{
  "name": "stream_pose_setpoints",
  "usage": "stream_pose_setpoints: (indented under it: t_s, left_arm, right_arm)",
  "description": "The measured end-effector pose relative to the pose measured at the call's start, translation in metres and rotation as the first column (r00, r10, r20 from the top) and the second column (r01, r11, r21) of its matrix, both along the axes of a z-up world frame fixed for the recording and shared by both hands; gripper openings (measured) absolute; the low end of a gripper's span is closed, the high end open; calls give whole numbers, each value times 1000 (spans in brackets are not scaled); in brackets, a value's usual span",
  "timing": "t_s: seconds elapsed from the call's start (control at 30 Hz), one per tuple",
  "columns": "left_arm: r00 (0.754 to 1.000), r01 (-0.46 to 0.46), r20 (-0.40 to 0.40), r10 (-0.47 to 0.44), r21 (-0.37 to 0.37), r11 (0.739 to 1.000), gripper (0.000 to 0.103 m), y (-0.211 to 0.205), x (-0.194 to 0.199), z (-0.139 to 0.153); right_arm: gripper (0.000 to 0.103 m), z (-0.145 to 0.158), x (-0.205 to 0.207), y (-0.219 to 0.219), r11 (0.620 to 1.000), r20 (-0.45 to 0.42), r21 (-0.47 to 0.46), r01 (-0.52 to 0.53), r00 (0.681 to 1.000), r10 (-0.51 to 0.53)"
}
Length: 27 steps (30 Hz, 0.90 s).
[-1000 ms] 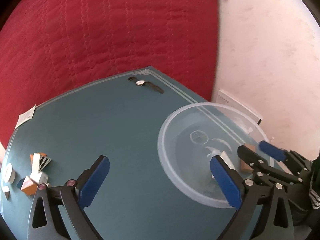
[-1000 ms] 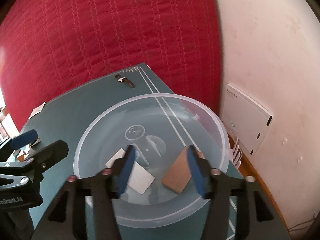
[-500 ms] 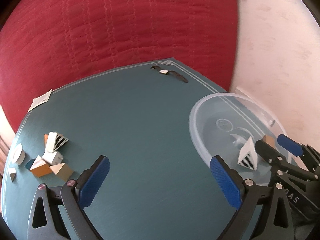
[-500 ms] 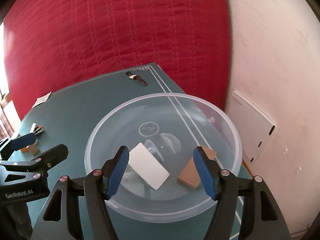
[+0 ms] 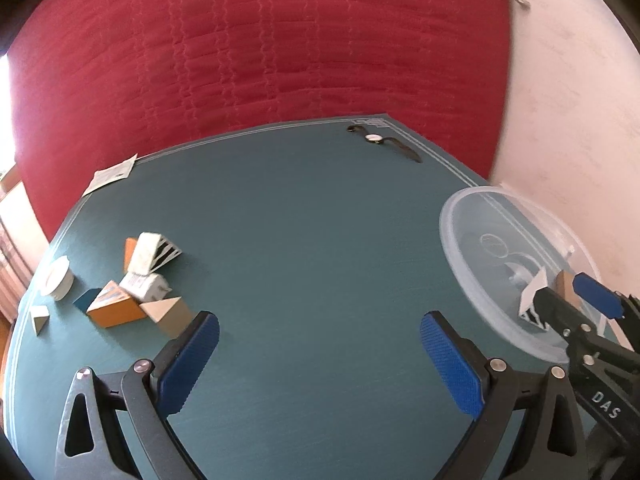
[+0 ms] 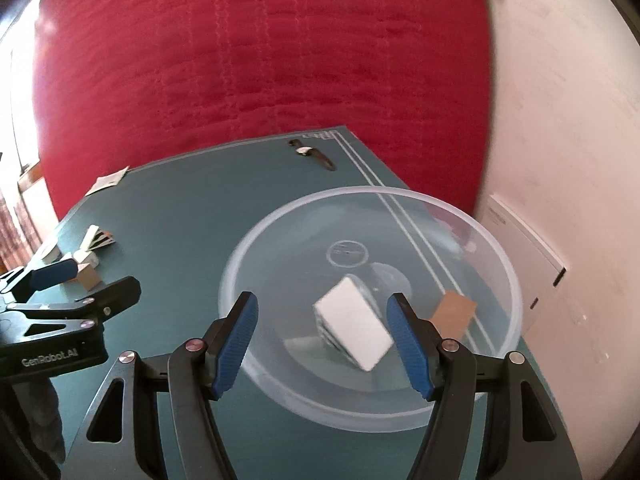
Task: Organize rigid objects
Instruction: 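Move both open tools back toward the remaining blocks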
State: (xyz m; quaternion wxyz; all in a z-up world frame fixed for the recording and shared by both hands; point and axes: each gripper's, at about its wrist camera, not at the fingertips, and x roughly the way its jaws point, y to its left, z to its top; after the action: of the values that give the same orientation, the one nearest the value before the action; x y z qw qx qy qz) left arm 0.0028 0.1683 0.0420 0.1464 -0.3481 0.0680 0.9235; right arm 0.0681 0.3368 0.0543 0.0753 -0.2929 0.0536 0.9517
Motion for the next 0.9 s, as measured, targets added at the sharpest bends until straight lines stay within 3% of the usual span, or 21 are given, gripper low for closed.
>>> stream_pose_setpoints:
  t_s: [0.43, 0.9]
  left_arm:
    - [990, -143, 11, 143, 33, 989, 102, -66, -7, -2]
    - [945, -327, 12, 327, 36, 944, 102, -146, -31, -8]
  right_arm:
    - [68, 6, -5, -61, 991, 3, 27, -134, 991, 134]
    - [68, 0, -20, -123, 961, 43, 5, -276, 960, 275]
